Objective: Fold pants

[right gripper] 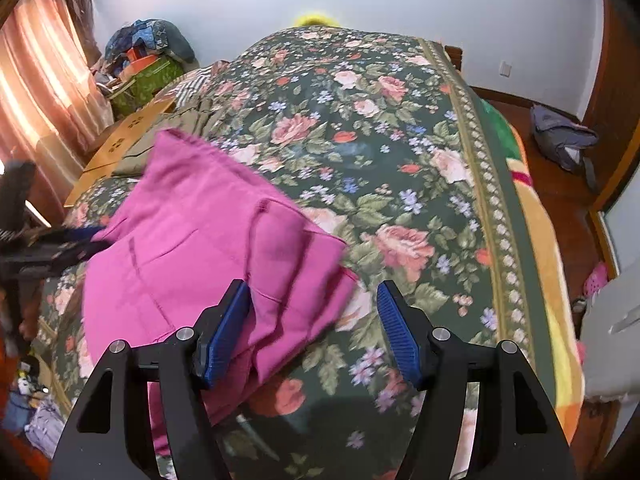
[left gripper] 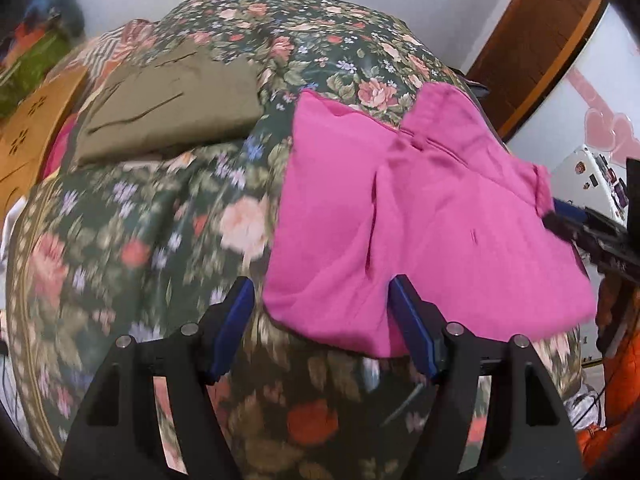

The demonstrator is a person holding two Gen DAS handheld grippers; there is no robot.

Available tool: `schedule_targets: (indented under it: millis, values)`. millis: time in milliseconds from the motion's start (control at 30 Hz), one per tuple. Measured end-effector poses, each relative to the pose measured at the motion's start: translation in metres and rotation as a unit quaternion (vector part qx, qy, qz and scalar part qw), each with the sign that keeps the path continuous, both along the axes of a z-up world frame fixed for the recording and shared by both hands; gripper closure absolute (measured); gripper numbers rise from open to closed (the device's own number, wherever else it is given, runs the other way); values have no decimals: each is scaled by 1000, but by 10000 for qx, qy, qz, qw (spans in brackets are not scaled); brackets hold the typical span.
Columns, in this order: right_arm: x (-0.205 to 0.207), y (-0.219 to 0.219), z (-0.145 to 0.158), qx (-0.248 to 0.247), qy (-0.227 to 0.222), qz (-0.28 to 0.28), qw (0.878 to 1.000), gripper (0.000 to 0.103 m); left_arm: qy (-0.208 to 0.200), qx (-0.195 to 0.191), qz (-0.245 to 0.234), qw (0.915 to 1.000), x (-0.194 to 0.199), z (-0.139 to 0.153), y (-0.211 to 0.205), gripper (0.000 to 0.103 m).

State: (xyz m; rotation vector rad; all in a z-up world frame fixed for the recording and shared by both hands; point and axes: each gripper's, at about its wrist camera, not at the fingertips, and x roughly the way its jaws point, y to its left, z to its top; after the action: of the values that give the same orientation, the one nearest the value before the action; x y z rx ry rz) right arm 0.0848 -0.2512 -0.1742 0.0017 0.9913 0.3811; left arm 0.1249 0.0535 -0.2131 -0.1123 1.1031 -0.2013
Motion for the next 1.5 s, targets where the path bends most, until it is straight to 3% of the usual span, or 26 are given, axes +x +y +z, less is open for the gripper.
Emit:
schedule_targets:
  millis: [267,400,533,633,1033,1233,1367,1400,1500]
  values:
    - [0,-3,5,-200,-132,-151,9996,42,-89,73,156,9998,-30,13,2,33]
    - [-4,-1,17,-326,-344,-215,9986,42,-328,158,222,9991,-28,32,5,33]
    - [-6,-3,29,-94,-417,-295,9986,39,-523,152,148,9984,-15,47,4,31]
    - [-8,-1,34,145,-391,-320,9986,39,-569,87,100,9983,0,52,-1,21]
    - [-11,18,0,433,343,-309,9980,37,89,-288,-287,9991,48,2,-20,17]
    - [-1,4,-21,1076,825,-477,9896,35,151,-550,-329,9978,51,-8,-16,16]
    - [2,4,-25,1169,869,-449,9883,33,154,-768,-366,9963,51,-11,-13,25]
    - [2,5,-24,1152,848,-435,9888,34,146,-800,-390,9959,51,-11,-14,32]
    - [3,9,-22,1135,767,-346,9900,46,87,-833,-501,9952,51,-6,-19,46]
